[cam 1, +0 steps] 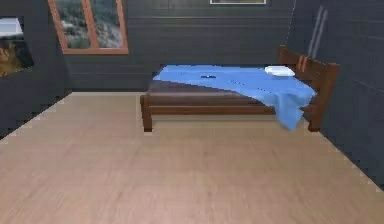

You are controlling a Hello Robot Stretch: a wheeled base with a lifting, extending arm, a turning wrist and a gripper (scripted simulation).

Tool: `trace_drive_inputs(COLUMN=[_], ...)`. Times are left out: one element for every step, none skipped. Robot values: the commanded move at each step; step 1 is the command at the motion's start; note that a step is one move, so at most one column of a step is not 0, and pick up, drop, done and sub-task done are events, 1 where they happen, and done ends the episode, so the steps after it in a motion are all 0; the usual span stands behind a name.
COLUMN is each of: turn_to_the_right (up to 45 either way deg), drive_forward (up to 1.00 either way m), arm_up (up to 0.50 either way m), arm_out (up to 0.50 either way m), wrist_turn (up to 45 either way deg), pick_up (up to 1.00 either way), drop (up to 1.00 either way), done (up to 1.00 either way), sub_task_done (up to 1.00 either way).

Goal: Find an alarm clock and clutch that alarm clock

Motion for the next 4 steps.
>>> trace_drive_inputs(turn_to_the_right=[-45.0,-12.0,0.0,-45.0], drive_forward=[0.0,0.0,0.35,0.0], arm_up=[0.0,0.0,0.0,0.0], arm_out=[0.0,0.0,0.0,0.0], wrist_turn=[0.0,0.0,0.0,0.0], pick_up=[0.0,0.0,0.0,0.0], drop=[0.0,0.0,0.0,0.0], done=[0.0,0.0,0.0,0.0], sub_task_done=[0.0,0.0,0.0,0.0])
